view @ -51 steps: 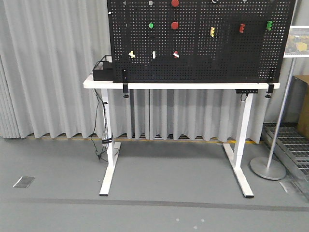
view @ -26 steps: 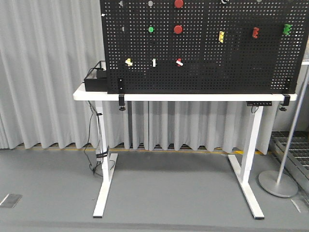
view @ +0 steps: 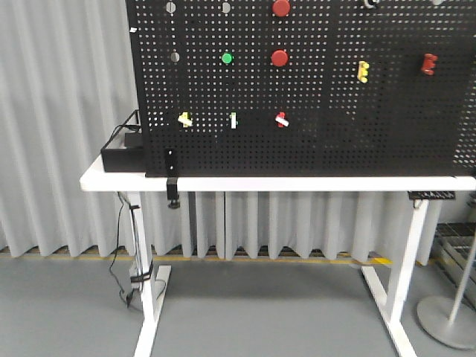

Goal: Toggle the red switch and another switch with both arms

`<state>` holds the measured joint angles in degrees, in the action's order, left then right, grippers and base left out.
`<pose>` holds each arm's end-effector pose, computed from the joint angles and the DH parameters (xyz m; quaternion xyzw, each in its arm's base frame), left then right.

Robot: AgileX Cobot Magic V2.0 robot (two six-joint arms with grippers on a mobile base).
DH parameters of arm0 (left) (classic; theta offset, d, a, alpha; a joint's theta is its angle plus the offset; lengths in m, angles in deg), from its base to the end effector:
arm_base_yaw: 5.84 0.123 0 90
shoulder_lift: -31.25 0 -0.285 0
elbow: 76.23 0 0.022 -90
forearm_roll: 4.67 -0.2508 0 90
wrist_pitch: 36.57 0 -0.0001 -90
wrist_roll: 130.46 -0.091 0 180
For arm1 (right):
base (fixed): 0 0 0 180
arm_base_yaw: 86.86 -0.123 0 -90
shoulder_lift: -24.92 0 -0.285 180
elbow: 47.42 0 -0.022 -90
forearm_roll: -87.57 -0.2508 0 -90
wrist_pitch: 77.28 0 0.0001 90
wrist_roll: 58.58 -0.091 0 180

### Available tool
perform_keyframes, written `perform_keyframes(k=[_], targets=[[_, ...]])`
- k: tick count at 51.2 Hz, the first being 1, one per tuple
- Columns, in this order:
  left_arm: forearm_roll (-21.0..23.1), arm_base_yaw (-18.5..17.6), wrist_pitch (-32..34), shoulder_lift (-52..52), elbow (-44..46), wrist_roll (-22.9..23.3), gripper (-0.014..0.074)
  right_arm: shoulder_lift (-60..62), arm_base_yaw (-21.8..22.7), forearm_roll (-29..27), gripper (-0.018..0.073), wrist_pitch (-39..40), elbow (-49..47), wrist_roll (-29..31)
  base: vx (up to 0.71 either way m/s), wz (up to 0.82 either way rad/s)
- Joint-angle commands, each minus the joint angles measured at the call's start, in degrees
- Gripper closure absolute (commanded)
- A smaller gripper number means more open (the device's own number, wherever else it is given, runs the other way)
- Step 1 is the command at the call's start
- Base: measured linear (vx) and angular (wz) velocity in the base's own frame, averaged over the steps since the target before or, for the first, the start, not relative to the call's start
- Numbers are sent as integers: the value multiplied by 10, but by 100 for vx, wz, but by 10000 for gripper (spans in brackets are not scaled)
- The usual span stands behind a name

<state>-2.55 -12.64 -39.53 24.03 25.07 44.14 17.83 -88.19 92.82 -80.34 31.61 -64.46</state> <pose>0.0564 -0.0069 0.2003 0.0622 0.6974 -0.0226 0.7136 0.0569 0.0009 0.1983 -0.0025 0.7019 0.0105 0.7121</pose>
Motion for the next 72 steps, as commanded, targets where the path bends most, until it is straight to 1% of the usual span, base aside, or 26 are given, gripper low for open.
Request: perform_keyframes(k=[1,39,72], targets=[[6,1,46,11,-11,0,603,4,2,4,566,46,3,4,45,1],[6,1,46,11,-11,0,603,4,2,4,566,46,3,4,43,4],[6,1,46,11,-11,0,603,4,2,4,566,46,3,4,31,0]])
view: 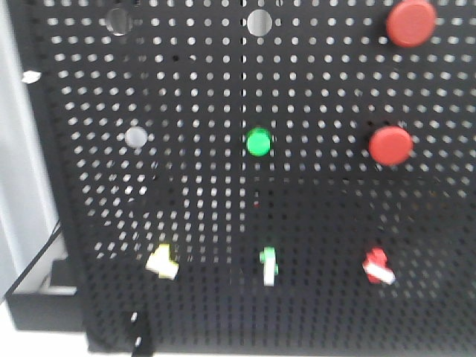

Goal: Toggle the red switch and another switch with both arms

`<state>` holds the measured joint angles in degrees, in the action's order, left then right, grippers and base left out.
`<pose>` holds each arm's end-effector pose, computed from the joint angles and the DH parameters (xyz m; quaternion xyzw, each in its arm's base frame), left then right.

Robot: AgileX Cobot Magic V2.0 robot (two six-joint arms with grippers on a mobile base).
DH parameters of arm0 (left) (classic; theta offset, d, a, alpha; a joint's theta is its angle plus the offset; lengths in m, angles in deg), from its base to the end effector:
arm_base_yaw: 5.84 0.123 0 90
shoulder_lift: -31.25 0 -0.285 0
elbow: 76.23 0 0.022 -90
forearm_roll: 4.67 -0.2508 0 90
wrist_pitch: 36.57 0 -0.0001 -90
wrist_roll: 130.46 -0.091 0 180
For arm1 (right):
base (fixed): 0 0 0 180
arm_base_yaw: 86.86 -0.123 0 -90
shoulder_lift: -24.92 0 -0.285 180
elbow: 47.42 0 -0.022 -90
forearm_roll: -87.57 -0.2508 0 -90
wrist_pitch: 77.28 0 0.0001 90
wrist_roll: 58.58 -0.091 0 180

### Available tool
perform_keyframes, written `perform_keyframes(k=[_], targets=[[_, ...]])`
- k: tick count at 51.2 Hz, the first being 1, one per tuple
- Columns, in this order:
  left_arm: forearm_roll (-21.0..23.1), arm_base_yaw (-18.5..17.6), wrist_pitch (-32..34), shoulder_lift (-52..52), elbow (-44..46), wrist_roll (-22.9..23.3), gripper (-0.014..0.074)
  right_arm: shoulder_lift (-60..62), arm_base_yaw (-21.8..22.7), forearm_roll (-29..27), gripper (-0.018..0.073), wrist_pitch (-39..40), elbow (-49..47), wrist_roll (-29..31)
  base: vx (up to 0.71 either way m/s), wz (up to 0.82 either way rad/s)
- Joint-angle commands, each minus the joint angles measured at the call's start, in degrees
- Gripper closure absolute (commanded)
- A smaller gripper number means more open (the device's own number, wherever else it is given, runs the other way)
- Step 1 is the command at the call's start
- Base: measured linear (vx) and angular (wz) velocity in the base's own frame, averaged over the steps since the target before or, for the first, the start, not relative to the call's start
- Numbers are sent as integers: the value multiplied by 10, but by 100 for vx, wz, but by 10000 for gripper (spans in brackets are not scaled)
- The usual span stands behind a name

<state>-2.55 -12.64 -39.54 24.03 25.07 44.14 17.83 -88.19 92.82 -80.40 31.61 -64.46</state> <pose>0.0564 -0.0069 0.2003 0.0622 0.6974 -0.0226 0.7136 0.0569 0.0009 0.1982 -0.0025 0.7023 0.0105 0.7118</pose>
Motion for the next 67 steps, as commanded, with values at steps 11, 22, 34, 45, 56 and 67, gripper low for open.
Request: perform_keyframes(k=[11,22,34,45,56,67], targets=[[6,1,46,11,-11,0,603,4,2,4,566,47,3,4,18,-2],[6,1,46,11,-11,0,603,4,2,4,566,47,3,4,6,-3],[6,1,46,11,-11,0,603,4,2,4,566,47,3,4,0,0],[6,1,46,11,-11,0,603,4,2,3,566,49,3,3,0,0],[6,1,105,11,-11,0,603,4,2,-24,566,175,3,2,0,0],[7,1,275,11,-5,17,603,4,2,-25,566,275,-22,-8,0,0]])
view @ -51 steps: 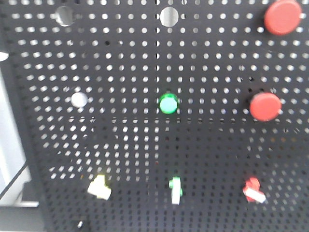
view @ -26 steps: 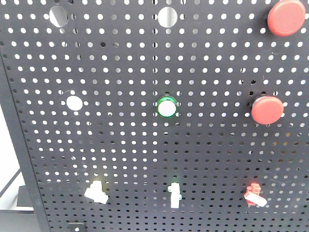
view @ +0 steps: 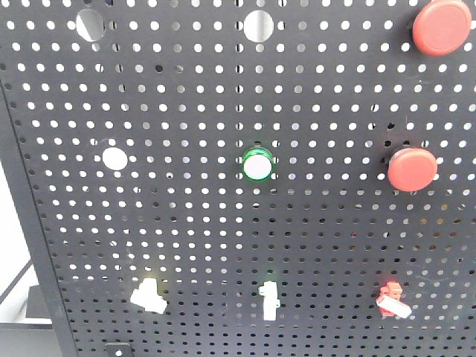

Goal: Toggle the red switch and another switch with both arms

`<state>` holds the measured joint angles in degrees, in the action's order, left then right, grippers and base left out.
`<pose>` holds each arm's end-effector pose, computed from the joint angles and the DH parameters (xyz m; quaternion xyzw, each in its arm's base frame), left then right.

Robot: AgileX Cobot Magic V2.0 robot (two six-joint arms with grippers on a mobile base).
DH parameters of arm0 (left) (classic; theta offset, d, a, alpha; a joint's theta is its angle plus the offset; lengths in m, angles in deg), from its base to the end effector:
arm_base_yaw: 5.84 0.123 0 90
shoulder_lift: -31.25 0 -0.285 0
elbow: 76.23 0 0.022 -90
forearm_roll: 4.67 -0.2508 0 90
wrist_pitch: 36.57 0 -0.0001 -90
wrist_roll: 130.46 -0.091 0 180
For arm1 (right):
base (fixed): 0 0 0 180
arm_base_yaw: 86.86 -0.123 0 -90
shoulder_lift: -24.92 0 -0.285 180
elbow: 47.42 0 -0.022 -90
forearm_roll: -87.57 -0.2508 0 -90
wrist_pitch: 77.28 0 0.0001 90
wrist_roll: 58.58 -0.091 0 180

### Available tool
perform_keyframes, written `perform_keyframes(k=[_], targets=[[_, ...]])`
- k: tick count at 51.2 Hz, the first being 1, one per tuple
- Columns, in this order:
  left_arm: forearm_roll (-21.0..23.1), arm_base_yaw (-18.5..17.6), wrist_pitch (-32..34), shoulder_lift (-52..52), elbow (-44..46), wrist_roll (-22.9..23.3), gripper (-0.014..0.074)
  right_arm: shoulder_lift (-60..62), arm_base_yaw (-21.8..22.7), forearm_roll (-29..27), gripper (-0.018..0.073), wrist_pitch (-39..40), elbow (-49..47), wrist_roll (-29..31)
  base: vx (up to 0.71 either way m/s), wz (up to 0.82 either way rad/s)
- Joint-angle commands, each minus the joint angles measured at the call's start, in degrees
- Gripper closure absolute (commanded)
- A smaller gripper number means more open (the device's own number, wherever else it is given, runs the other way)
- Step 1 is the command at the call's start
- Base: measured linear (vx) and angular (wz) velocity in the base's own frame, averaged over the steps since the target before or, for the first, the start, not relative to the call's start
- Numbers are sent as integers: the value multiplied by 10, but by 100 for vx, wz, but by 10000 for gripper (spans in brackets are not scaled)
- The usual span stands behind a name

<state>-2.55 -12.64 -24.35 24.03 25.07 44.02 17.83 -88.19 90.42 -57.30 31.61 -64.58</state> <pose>0.0529 -0.0056 0.2240 0.0504 0.5977 -0.0211 0.7999 0.0491 0.0027 0.2338 0.0024 0.5459 0.0386 0.8370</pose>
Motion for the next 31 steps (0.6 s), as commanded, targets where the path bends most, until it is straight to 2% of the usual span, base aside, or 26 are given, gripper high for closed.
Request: perform_keyframes(k=[1,4,7,10,18,20,22,25,31], targets=[[7,1,133,11,-4,29,603,4,2,-1,566,38,-29,-10,0,0],[6,1,154,11,2,50,603,4,2,-1,566,14,-52,-12,0,0],[6,1,134,11,27,67,603,4,2,-1,566,17,-77,-13,0,0],[6,1,90,10,64,72,603,4,2,-1,566,46,-93,-12,0,0],[5,1,-83,-20,214,71,603,4,2,0,566,167,-108,-6,0,0],[5,1,-122,-36,253,70,603,4,2,6,566,170,-111,-12,0,0],[4,1,-149,-59,290,64,603,4,2,8,566,143,-122,-30,0,0],[4,1,-180,-98,338,47,603,0,2,11,566,60,-153,-58,0,0],[6,0,-246,-179,435,-4,603,-50,2,50,566,-156,-266,-78,0,0]])
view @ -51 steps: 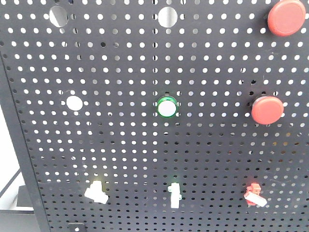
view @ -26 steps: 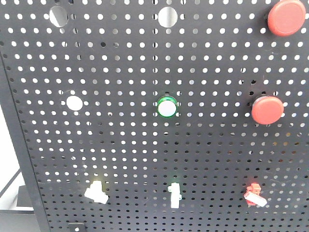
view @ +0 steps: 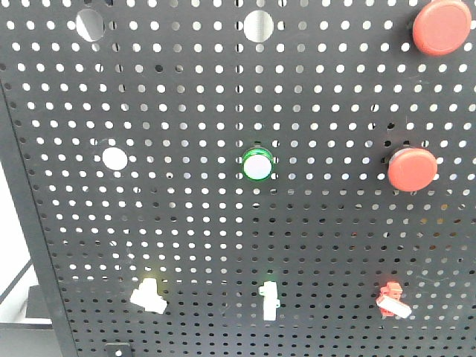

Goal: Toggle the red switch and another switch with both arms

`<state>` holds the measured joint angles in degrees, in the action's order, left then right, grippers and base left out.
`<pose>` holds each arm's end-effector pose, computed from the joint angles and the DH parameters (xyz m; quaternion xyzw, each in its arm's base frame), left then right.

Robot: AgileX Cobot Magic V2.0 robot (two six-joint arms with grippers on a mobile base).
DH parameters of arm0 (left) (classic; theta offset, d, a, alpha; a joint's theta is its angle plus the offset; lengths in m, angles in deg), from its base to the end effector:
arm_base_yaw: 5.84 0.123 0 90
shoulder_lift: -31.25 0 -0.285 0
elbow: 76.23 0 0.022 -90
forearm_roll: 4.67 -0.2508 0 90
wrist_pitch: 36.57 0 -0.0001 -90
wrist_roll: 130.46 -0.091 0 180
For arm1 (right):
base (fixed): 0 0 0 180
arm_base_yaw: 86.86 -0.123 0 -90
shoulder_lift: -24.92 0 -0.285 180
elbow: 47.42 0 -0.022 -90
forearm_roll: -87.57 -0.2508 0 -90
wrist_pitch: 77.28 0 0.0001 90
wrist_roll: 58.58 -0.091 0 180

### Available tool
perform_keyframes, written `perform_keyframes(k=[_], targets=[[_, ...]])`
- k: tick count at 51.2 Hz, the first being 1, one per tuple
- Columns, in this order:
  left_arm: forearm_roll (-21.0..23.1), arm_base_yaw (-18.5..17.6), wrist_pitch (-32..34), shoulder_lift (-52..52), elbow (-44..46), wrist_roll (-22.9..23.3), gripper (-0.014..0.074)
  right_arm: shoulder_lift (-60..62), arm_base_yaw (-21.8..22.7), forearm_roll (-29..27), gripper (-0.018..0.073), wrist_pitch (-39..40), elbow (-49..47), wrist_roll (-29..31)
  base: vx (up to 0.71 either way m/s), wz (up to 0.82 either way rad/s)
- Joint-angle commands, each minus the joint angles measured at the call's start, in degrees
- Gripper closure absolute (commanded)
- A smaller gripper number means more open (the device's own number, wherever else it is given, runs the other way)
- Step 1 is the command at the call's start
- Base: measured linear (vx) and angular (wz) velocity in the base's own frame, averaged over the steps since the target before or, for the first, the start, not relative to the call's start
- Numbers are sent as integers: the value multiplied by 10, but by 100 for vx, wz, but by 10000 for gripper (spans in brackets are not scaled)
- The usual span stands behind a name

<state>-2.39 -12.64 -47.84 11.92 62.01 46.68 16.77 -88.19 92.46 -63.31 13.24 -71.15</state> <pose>0.0264 -0.0039 0.3853 0.0413 0.5888 -0.0458 0.8059 0.0182 0.0023 0.3268 0.0170 0.4606 0.0755 0.8842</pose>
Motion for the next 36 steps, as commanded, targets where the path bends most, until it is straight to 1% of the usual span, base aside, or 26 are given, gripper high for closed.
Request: perform_keyframes(k=[1,5,8,10,11,14,16,17,18,19,22,25,27,29,32,36], targets=[[5,0,-23,-75,81,-38,603,-54,2,38,566,-128,-105,-9,0,0],[17,-3,-59,-135,130,-59,603,-119,2,56,566,-230,-180,9,0,0],[57,-4,-88,-175,167,-85,603,-174,2,59,566,-290,-241,25,0,0],[90,-7,-107,-202,188,-116,603,-203,2,56,566,-324,-275,33,0,0],[113,-9,-118,-215,194,-129,603,-214,2,55,566,-333,-285,34,0,0],[198,-14,-150,-245,216,-204,603,-263,2,48,566,-363,-321,34,0,0],[264,-19,-176,-264,224,-266,603,-282,2,39,566,-376,-335,34,0,0],[288,-20,-185,-270,224,-288,603,-292,2,32,566,-380,-341,34,0,0],[325,-21,-198,-278,225,-323,603,-298,2,24,566,-385,-346,34,0,0],[350,-23,-212,-285,225,-359,603,-306,2,15,566,-388,-350,34,0,0],[470,-26,-263,-305,223,-462,603,-324,2,-9,566,-388,-351,34,0,0],[547,-26,-313,-323,223,-531,603,-336,2,-36,566,-391,-348,34,0,0],[576,-26,-343,-336,223,-563,603,-343,2,-59,566,-399,-348,34,0,0],[594,-26,-358,-344,223,-573,603,-347,2,-72,566,-405,-348,37,0,0],[599,-26,-368,-354,219,-573,603,-351,2,-82,566,-416,-348,45,0,0],[604,-26,-367,-364,202,-577,603,-351,2,-81,566,-421,-348,52,0,0]])
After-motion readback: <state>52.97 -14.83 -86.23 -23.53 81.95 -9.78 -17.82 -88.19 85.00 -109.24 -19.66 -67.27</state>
